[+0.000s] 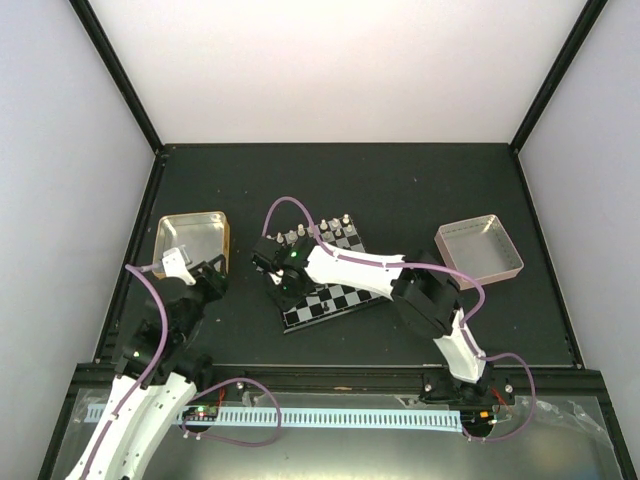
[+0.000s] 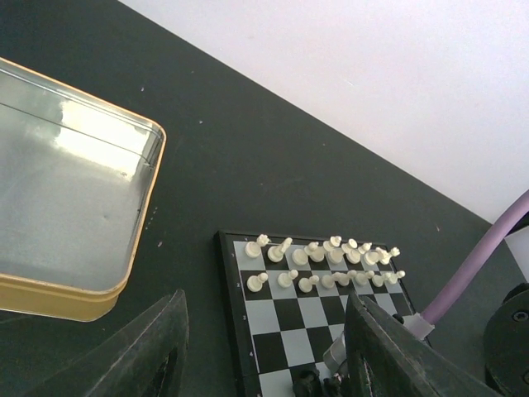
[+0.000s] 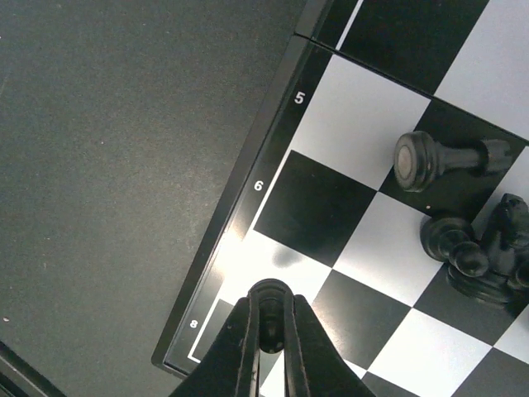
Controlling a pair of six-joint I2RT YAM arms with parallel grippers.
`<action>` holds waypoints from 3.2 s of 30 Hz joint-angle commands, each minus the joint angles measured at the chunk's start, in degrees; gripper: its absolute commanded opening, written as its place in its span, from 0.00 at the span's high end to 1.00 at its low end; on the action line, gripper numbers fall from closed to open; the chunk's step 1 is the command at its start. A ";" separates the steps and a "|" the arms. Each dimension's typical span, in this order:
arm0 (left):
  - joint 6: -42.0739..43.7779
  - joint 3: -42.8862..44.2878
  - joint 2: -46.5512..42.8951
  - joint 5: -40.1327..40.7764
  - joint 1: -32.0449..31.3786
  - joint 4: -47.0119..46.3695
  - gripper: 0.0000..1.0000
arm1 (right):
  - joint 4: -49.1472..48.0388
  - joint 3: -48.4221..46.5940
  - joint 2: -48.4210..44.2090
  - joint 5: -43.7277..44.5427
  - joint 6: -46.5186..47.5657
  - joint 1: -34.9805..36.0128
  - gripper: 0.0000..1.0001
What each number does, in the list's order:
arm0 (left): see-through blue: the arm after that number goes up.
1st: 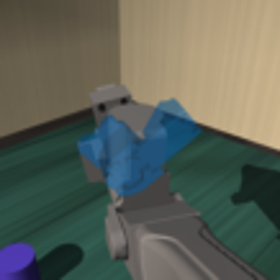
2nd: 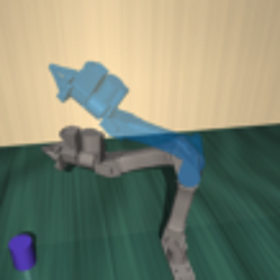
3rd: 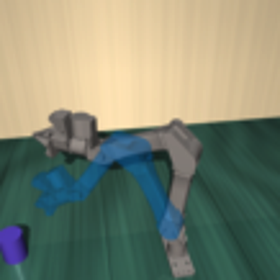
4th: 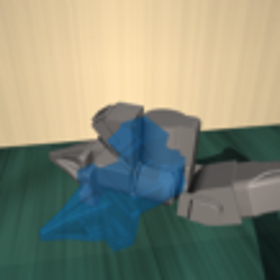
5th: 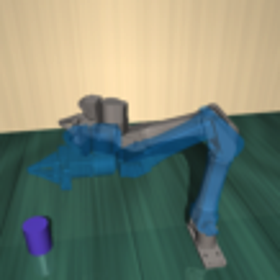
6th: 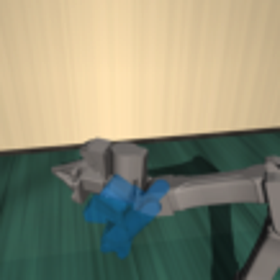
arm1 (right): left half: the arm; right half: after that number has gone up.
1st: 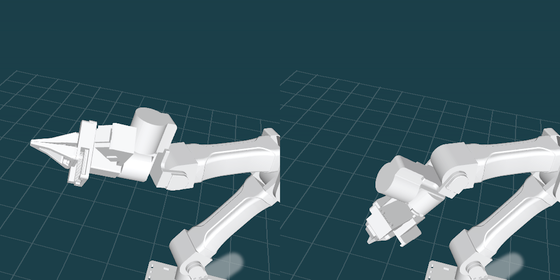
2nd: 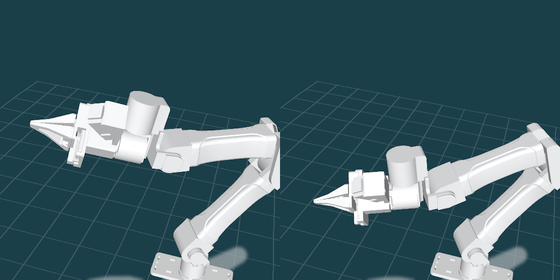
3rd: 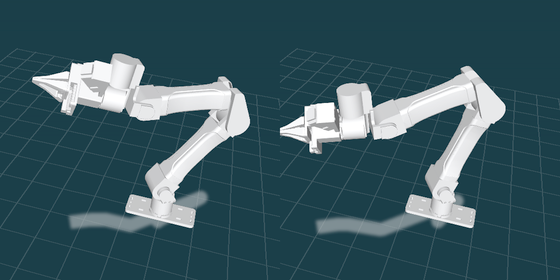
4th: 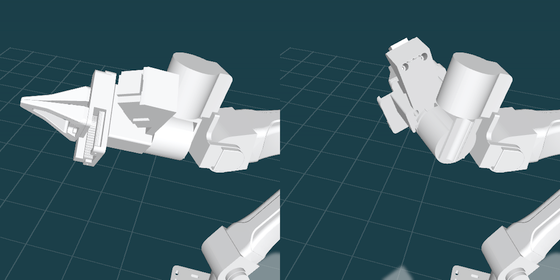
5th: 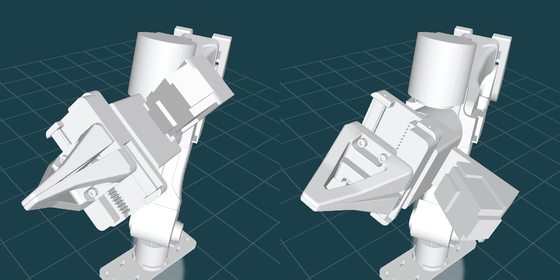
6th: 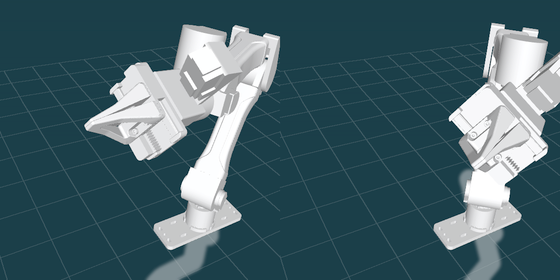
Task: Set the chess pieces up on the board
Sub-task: Place the chess piece on the chessboard, then pick up the chess piece from the chessboard, then place the chess piece on the chessboard.
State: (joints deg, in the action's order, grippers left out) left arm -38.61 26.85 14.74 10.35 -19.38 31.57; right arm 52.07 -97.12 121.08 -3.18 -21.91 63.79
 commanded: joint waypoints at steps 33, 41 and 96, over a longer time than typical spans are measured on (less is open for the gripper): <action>0.31 2.03 -1.31 -0.45 -0.22 1.38 0.44 | -5.19 15.51 -14.35 10.45 -15.02 -2.69 0.67; 0.33 1.80 -1.08 -1.38 -0.22 0.40 0.44 | -5.27 19.70 -13.49 11.15 -19.74 -2.75 0.57; 0.30 5.69 24.04 -62.18 -0.30 -18.63 0.36 | -62.45 52.91 -44.17 3.36 14.46 -1.83 0.93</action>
State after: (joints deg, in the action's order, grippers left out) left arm -37.06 27.44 33.89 -34.00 -19.38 16.84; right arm 2.50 -45.50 78.43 3.07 -17.08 61.73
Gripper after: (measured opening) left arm 0.643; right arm 0.118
